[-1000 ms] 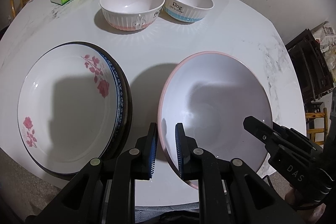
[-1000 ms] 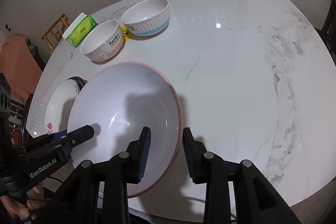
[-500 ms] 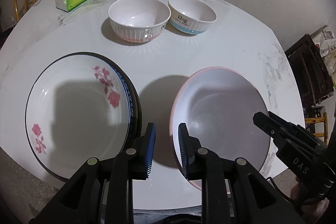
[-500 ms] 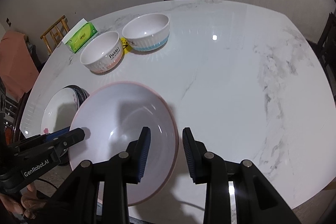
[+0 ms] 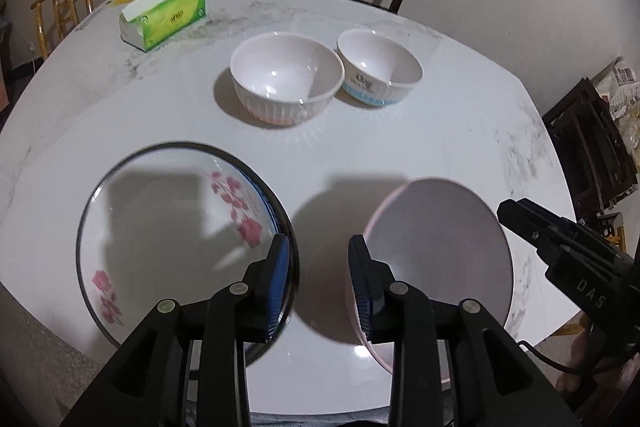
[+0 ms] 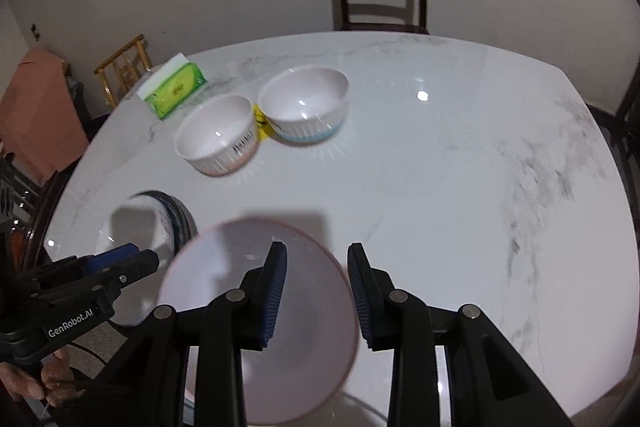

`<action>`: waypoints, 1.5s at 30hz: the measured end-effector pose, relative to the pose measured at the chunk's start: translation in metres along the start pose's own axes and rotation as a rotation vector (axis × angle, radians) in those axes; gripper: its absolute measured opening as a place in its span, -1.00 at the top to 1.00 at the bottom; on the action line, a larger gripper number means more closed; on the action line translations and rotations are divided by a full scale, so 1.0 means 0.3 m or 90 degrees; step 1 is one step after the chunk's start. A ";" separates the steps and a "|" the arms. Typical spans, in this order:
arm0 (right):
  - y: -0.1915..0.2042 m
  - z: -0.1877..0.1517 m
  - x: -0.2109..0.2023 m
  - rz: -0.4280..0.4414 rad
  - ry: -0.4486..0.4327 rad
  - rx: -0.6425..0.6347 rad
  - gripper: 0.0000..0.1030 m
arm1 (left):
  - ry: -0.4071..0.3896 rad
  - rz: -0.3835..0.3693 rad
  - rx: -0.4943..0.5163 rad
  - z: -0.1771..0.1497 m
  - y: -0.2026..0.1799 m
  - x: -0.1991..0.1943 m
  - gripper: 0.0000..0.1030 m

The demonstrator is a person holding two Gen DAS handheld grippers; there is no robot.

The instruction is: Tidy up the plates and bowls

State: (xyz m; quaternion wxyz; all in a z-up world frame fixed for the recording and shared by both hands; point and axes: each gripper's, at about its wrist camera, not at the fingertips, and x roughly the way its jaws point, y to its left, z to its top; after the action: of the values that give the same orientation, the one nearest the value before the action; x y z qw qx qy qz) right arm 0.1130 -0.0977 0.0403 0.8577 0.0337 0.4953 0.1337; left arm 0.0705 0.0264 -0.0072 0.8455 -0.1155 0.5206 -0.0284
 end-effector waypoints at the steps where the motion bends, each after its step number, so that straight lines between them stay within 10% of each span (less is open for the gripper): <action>1: 0.004 0.010 0.002 0.008 0.000 0.000 0.38 | -0.004 -0.007 -0.003 0.007 0.007 -0.006 0.46; 16: 0.116 0.189 0.143 0.110 0.048 -0.033 0.38 | -0.039 0.022 -0.049 0.206 0.150 0.005 0.46; 45: 0.202 0.398 0.553 0.109 0.163 -0.050 0.38 | 0.016 0.019 -0.127 0.449 0.297 0.308 0.52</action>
State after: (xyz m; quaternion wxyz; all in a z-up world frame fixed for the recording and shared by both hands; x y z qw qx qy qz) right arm 0.2822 0.0129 -0.0270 0.7737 0.0248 0.5901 0.2292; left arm 0.2257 0.1197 -0.0499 0.8237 -0.1907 0.5329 0.0345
